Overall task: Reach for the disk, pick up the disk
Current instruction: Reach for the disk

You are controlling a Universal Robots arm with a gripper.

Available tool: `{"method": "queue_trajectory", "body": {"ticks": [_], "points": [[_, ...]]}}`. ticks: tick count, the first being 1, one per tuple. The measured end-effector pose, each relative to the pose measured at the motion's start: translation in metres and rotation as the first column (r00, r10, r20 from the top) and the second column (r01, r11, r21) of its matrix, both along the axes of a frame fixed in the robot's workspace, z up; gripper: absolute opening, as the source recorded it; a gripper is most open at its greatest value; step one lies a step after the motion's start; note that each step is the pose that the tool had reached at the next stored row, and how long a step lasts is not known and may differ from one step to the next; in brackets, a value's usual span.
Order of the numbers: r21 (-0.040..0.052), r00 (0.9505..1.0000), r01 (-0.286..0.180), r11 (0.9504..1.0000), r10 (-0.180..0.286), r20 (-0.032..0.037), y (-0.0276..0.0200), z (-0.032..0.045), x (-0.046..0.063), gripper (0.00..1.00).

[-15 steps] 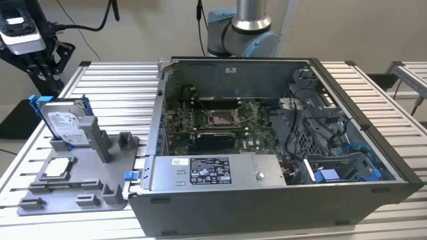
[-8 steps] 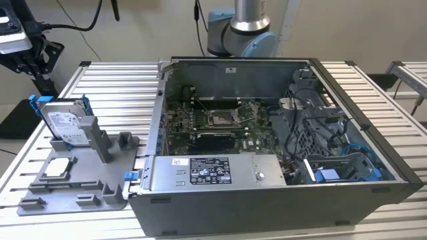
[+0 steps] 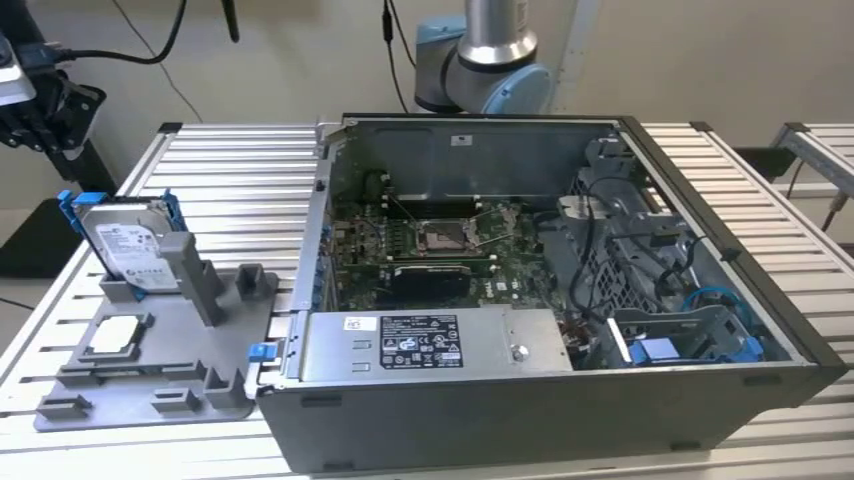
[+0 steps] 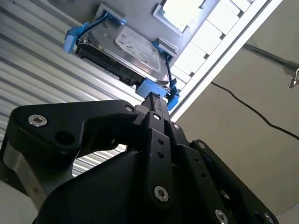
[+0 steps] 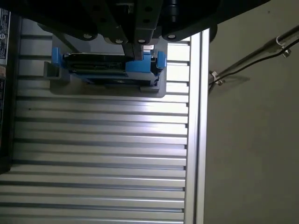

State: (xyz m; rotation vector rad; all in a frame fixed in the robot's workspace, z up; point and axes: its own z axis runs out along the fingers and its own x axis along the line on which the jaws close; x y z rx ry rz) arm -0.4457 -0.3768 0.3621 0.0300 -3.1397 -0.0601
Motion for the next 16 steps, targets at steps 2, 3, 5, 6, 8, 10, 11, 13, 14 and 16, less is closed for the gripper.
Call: {"method": "queue_trajectory", "body": {"ticks": [2,3,5,6,8,10,11,13,14,16], "points": [[0.0001,1.0,0.0,1.0,0.0,0.0,0.0,0.0,0.0,0.0],[0.0001,1.0,0.0,1.0,0.0,0.0,0.0,0.0,0.0,0.0],[0.0001,1.0,0.0,1.0,0.0,0.0,0.0,0.0,0.0,0.0],[0.0001,1.0,0.0,1.0,0.0,0.0,0.0,0.0,0.0,0.0],[0.0002,1.0,0.0,1.0,0.0,0.0,0.0001,0.0,0.0,0.0],[0.0001,1.0,0.0,1.0,0.0,0.0,0.0001,0.0,0.0,0.0],[0.0001,1.0,-0.001,1.0,0.001,0.0,0.0001,0.0,0.0,0.0],[0.0001,1.0,-0.006,1.0,0.006,0.0,0.0001,0.0,0.0,0.0],[0.0002,1.0,-0.01,1.0,0.01,0.0,0.0001,0.0,0.0,0.0],[0.0001,0.9998,-0.021,0.9998,0.021,0.0001,0.0001,0.0,0.0,0.0]]}}
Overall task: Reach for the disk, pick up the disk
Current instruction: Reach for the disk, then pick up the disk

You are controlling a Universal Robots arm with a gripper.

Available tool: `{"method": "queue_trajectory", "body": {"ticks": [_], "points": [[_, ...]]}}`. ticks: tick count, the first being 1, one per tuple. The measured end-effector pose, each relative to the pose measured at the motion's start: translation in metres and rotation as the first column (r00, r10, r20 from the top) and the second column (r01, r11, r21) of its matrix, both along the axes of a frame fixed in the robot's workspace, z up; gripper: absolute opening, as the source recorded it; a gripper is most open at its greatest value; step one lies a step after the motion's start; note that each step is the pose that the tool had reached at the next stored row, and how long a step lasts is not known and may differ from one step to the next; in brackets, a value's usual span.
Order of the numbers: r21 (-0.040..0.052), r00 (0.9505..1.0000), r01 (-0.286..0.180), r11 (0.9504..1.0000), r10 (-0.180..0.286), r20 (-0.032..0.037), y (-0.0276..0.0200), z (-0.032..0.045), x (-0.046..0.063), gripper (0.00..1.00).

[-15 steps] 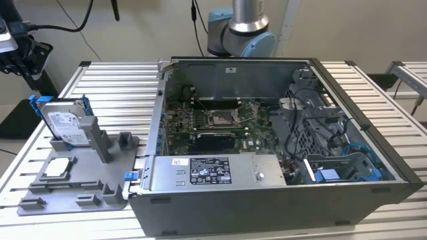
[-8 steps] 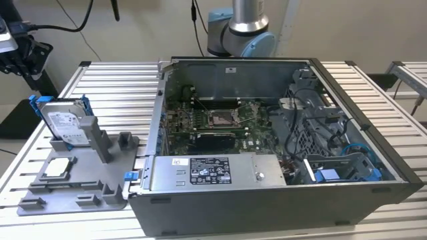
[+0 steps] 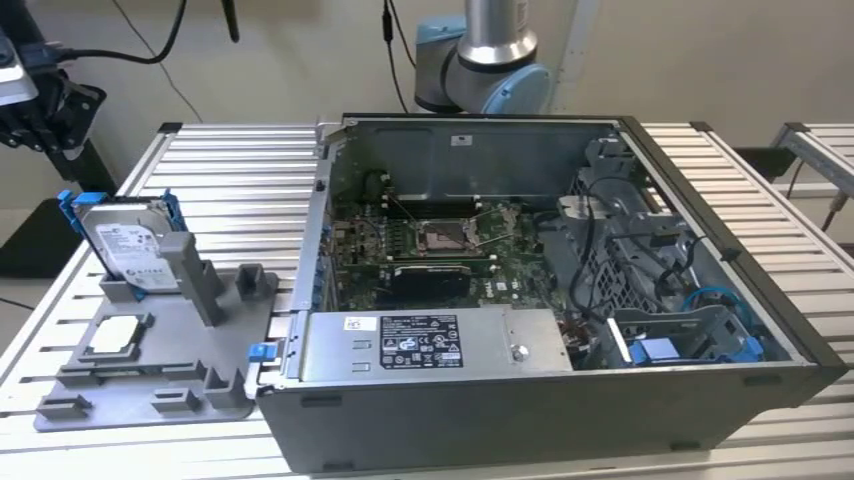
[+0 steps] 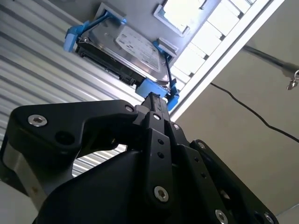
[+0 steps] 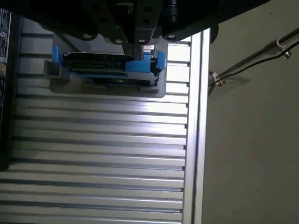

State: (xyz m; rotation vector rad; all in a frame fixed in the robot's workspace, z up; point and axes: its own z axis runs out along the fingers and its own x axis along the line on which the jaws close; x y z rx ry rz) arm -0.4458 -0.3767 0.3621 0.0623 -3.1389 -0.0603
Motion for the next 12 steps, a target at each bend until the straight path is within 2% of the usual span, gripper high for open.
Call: {"method": "queue_trajectory", "body": {"ticks": [12], "points": [[0.0,0.9973,-0.073,0.9973,0.073,0.0,0.0,0.0001,0.0,0.0]]}}
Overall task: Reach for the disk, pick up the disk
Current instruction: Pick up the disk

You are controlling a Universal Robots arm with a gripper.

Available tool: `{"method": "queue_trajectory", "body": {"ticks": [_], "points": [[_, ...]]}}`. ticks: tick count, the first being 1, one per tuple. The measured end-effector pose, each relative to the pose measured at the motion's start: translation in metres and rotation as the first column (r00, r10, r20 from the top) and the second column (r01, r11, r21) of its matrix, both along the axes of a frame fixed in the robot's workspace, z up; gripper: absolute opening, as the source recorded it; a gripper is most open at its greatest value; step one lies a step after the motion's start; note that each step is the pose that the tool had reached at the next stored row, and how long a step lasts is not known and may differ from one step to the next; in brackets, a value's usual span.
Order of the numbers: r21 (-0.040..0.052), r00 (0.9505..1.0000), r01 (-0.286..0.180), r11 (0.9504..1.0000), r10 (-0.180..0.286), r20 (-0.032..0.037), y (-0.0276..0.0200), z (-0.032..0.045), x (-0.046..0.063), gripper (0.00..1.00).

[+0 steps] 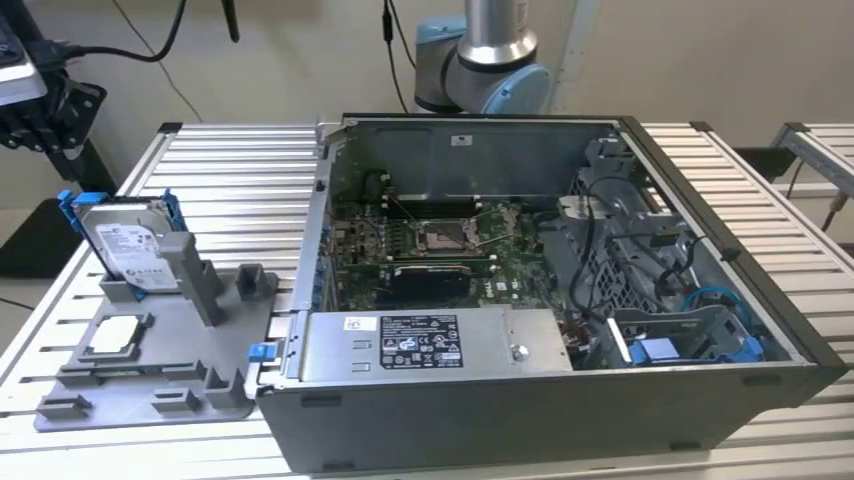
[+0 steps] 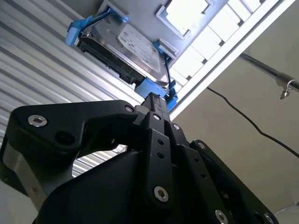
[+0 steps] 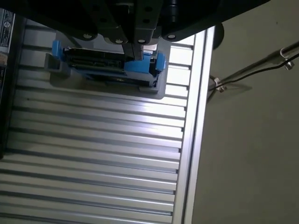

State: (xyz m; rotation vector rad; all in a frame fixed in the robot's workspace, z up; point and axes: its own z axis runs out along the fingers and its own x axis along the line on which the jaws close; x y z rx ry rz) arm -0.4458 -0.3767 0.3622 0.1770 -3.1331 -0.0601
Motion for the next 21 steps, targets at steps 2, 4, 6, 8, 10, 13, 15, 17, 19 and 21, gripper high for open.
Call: {"method": "queue_trajectory", "body": {"ticks": [2,4,6,8,10,13,15,17,19,21], "points": [[0.0,0.9999,-0.01,0.9999,0.01,0.0,0.0,0.0,0.0,0.0],[0.0,0.9998,-0.021,0.9998,0.021,-0.0001,0.0,0.0,0.0,0.0],[0.0,0.9995,-0.033,0.9995,0.033,0.0,0.0,0.0,0.0,0.0],[0.0,0.999,-0.046,0.999,0.046,0.0,0.0,0.0001,0.0,0.0],[0.0,0.9982,-0.06,0.9982,0.06,0.0,0.0,0.0001,0.0,0.0],[0.0,0.9966,-0.083,0.9966,0.083,0.0,0.0,0.0002,0.0,0.0],[0.0,0.995,-0.1,0.995,0.1,0.0,0.0,0.0003,0.0,0.0],[0.0,0.9933,-0.116,0.9933,0.116,0.0,0.0,0.0003,-0.0001,0.0],[0.0,0.9912,-0.133,0.9912,0.133,0.0,0.0,0.0004,-0.0001,0.0],[0.0,0.9887,-0.15,0.9887,0.15,0.0,0.0,0.0004,-0.0001,0.0]]}}
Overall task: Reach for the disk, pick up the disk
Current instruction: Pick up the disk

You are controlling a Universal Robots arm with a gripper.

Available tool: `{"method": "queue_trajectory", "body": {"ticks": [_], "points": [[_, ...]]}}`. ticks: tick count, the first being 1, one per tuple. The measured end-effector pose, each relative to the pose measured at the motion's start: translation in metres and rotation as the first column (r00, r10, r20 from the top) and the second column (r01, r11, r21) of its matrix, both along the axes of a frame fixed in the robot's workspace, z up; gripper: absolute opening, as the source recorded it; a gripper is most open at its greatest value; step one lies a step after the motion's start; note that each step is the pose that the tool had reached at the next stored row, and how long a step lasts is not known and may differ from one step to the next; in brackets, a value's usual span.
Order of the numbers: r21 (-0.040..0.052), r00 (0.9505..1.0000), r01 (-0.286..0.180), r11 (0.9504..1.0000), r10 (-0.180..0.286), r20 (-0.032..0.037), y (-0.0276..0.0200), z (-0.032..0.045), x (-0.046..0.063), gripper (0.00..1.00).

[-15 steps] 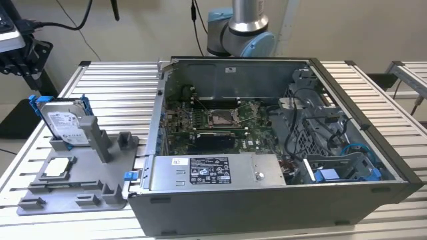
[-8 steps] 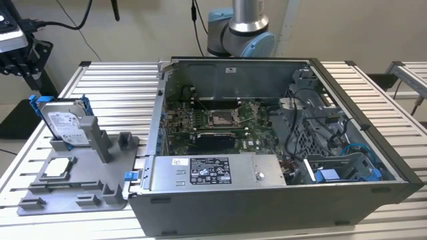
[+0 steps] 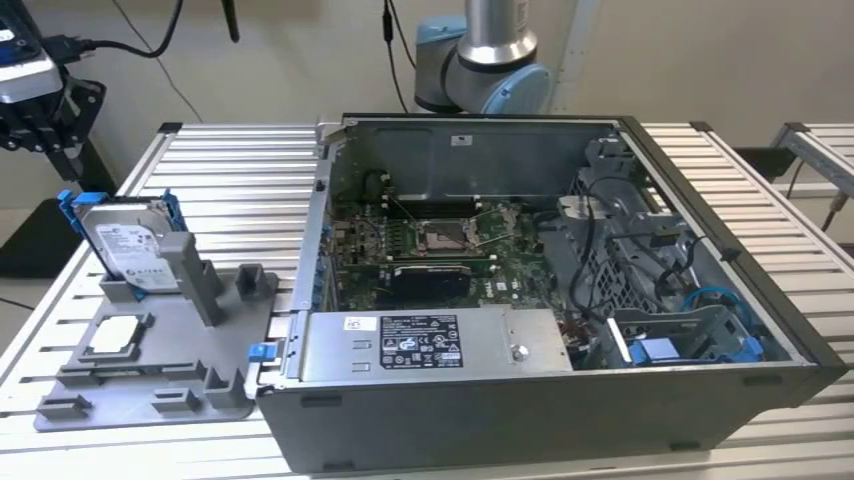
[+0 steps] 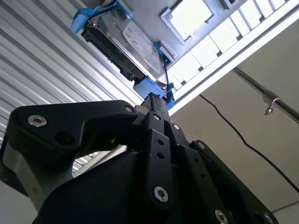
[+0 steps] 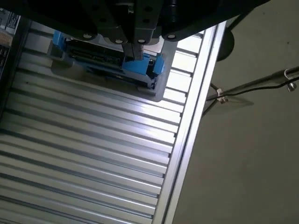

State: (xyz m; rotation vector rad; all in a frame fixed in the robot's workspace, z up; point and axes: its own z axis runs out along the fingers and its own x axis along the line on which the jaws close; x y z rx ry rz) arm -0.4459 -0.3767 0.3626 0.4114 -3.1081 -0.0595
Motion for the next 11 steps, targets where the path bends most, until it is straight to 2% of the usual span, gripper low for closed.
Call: {"method": "queue_trajectory", "body": {"ticks": [5,11], "points": [[0.0,0.999,-0.044,0.999,0.044,0.0,0.0,0.0001,-0.0001,0.0],[0.0,0.995,-0.1,0.995,0.1,-0.0001,0.0,0.0003,-0.0002,0.0]]}}
